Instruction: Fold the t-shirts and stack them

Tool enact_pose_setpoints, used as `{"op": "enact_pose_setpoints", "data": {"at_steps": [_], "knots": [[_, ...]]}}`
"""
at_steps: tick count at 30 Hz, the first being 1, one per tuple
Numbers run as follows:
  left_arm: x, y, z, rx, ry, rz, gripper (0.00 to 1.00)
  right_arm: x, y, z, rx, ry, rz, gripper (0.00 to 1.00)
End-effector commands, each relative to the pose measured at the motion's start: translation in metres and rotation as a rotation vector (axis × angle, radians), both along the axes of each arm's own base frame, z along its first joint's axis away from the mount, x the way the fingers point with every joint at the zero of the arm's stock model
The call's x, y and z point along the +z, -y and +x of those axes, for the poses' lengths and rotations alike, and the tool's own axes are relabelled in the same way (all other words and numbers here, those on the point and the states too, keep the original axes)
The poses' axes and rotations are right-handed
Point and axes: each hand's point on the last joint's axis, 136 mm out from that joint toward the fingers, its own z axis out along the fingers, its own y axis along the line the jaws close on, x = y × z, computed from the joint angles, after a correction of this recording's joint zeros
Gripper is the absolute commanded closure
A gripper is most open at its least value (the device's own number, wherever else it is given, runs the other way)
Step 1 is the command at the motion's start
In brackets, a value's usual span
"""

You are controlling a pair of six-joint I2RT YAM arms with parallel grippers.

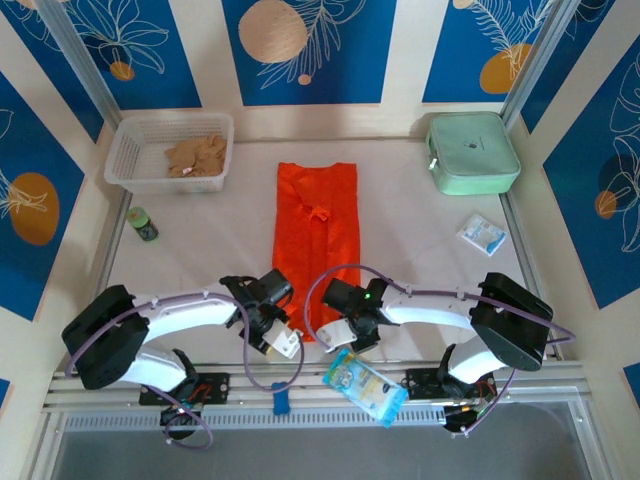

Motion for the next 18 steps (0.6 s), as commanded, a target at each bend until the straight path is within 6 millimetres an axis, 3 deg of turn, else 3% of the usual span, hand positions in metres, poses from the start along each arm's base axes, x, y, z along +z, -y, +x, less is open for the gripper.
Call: {"op": "enact_pose_setpoints", "data": {"at_steps": [1,4,11,14,18], "knots": [[-0.013,0.009,0.034,0.021,0.124,-0.001,0.46,-0.016,0.003,0.002,-0.016,0.011,-0.019,0.55],[-0.018,0.014,0.044,0.029,0.164,0.001,0.51,-0.018,0.003,0.004,-0.023,0.024,-0.022,0.59],[-0.017,0.017,0.048,0.033,0.19,-0.021,0.67,-0.023,0.005,0.004,-0.037,0.016,-0.043,0.66],[-0.014,0.017,0.048,0.032,0.197,-0.035,0.78,-0.023,0.004,0.005,-0.039,0.018,-0.038,0.73],[-0.006,0.02,0.047,0.047,0.205,-0.07,1.0,-0.018,0.003,0.004,-0.04,0.02,-0.022,0.81]]}}
